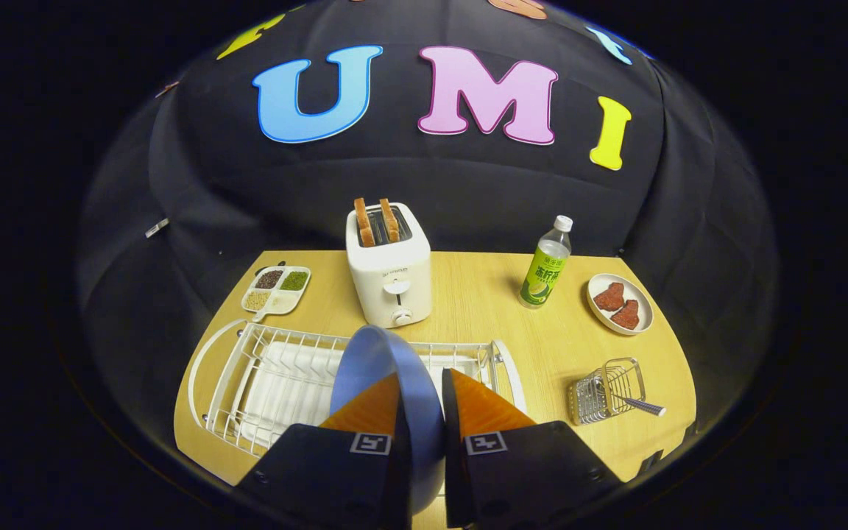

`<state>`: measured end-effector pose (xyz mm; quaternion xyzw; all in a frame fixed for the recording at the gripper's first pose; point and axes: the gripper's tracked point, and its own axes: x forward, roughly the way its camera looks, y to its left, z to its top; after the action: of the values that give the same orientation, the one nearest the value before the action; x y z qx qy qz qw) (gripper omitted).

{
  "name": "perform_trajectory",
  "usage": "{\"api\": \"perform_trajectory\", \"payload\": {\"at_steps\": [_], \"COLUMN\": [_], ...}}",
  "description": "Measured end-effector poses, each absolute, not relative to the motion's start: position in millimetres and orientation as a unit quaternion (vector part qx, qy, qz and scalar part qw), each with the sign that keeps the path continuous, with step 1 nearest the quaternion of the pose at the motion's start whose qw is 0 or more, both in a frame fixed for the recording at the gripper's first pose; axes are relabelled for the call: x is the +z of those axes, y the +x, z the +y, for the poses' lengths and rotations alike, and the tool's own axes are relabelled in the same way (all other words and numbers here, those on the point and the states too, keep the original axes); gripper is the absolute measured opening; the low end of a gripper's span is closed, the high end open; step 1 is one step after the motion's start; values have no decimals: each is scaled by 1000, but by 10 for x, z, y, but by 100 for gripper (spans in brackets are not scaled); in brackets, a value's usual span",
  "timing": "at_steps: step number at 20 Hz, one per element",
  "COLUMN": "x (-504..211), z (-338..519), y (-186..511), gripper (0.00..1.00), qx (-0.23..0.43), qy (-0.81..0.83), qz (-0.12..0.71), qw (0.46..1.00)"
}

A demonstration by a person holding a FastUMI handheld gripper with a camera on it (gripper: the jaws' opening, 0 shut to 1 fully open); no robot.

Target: Take the plate from the dish rack, then take the spoon from the basket and place it into the plate.

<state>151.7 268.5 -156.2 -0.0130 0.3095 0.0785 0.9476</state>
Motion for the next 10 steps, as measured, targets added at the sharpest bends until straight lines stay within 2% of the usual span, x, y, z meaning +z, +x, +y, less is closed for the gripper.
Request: {"api": "perform_trajectory", "payload": {"at_steps": [5,10], "x": [-1192,-912], "z": [2349,1749], "y": [1417,1193], "gripper": [20,20], "qx": [107,107], "qy": [49,79], "qz": [277,260], "qw": [954,956]}}
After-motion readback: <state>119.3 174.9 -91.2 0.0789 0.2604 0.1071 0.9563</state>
